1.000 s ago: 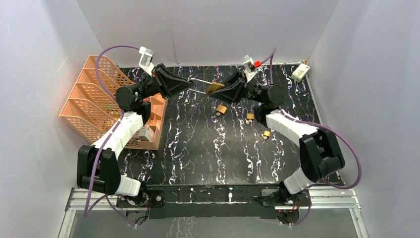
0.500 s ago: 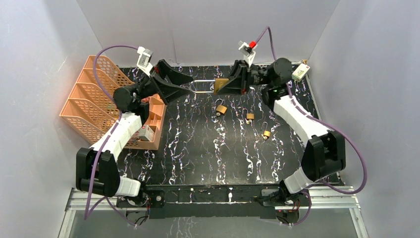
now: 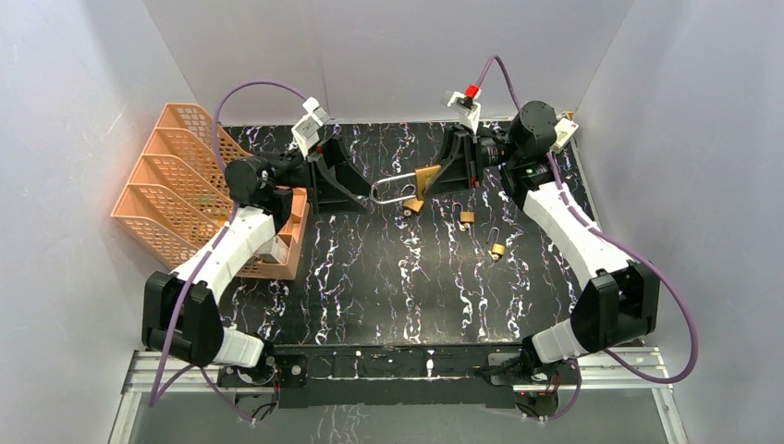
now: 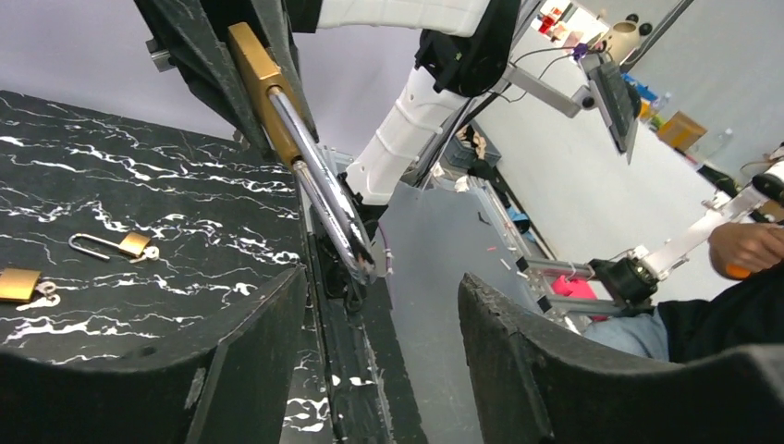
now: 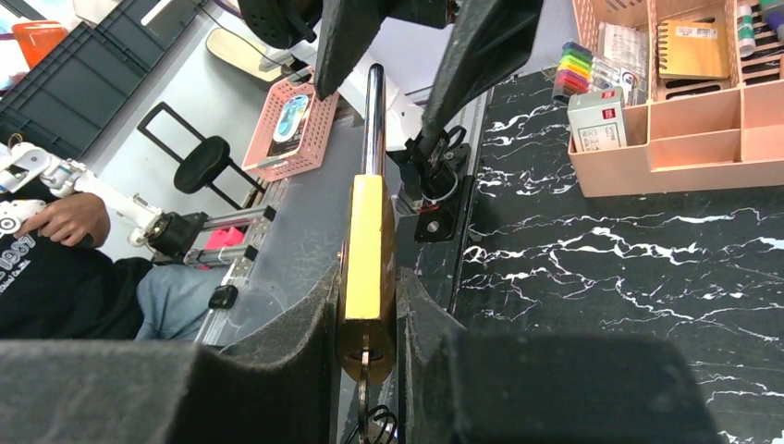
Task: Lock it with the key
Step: Lock the lock.
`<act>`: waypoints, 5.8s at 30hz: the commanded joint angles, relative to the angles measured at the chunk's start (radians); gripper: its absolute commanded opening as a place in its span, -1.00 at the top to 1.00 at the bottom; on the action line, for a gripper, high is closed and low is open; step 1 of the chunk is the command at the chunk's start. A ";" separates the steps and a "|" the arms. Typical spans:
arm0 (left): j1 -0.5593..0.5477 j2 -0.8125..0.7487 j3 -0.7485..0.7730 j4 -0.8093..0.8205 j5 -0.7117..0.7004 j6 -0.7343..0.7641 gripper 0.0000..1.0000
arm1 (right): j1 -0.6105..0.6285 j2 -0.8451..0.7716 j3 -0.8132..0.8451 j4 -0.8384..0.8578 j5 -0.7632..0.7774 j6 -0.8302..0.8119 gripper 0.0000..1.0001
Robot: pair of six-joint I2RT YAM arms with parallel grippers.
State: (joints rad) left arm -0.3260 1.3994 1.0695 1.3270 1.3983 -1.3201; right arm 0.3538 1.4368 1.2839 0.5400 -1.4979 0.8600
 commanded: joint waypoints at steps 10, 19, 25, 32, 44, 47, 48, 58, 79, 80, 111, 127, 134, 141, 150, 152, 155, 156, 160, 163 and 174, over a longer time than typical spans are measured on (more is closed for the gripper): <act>-0.004 -0.057 0.038 0.035 -0.012 0.097 0.14 | 0.001 0.024 0.064 0.247 0.019 0.160 1.00; -0.003 -0.025 0.075 0.069 -0.071 0.072 0.26 | 0.000 0.020 0.052 0.251 0.021 0.160 1.00; -0.010 0.000 0.073 0.105 -0.077 0.022 0.26 | 0.000 0.020 0.052 0.255 0.023 0.159 1.00; -0.026 0.016 0.082 0.111 -0.063 -0.001 0.26 | 0.000 0.019 0.045 0.259 0.026 0.159 1.00; -0.031 0.019 0.067 0.127 -0.072 -0.013 1.00 | -0.001 0.018 0.053 0.258 0.031 0.160 1.00; -0.034 0.022 0.059 0.142 -0.086 -0.026 1.00 | -0.001 0.018 0.056 0.261 0.040 0.158 1.00; -0.037 0.020 0.052 0.148 -0.101 -0.031 1.00 | 0.000 0.017 0.059 0.262 0.043 0.158 1.00; -0.100 0.048 0.021 0.212 -0.212 -0.062 1.00 | 0.010 0.040 0.083 0.272 0.075 0.140 1.00; -0.152 0.119 0.041 0.219 -0.246 -0.079 1.00 | 0.070 0.075 0.097 0.290 0.105 0.133 1.00; -0.160 0.121 0.040 0.219 -0.250 -0.078 1.00 | 0.071 0.077 0.097 0.292 0.106 0.132 1.00; -0.199 0.177 0.132 0.245 -0.286 -0.108 1.00 | 0.097 0.051 0.071 0.328 0.223 0.035 1.00; -0.229 0.275 0.140 0.245 -0.402 0.025 1.00 | 0.216 0.137 0.046 0.637 0.258 0.274 1.00; -0.260 0.337 0.170 0.245 -0.407 0.043 1.00 | 0.253 0.152 0.050 0.659 0.275 0.279 1.00; -0.274 0.340 0.125 0.244 -0.397 0.065 1.00 | 0.252 0.154 0.093 0.640 0.252 0.277 1.00; -0.228 0.236 0.064 0.093 -0.359 0.184 1.00 | 0.182 0.091 0.053 0.551 0.239 0.229 1.00; -0.209 0.205 0.064 0.008 -0.361 0.238 1.00 | 0.165 0.063 0.049 0.455 0.256 0.163 1.00; -0.195 0.153 0.073 -0.139 -0.380 0.352 1.00 | 0.159 0.007 0.056 0.216 0.345 -0.016 1.00; -0.193 0.137 0.078 -0.188 -0.389 0.388 1.00 | 0.159 -0.010 0.059 0.155 0.377 -0.061 1.00; -0.183 0.089 0.089 -0.325 -0.414 0.505 1.00 | 0.159 -0.038 0.051 0.097 0.419 -0.094 1.00; -0.174 0.071 0.097 -0.378 -0.424 0.547 1.00 | 0.157 -0.050 0.035 0.083 0.429 -0.104 1.00; -0.160 0.055 0.113 -0.403 -0.437 0.552 1.00 | 0.134 -0.078 0.012 0.075 0.431 -0.109 1.00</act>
State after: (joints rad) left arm -0.4400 1.4319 1.1866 0.9928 0.8513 -0.8433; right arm 0.4297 1.4254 1.2518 0.5316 -1.1549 0.7097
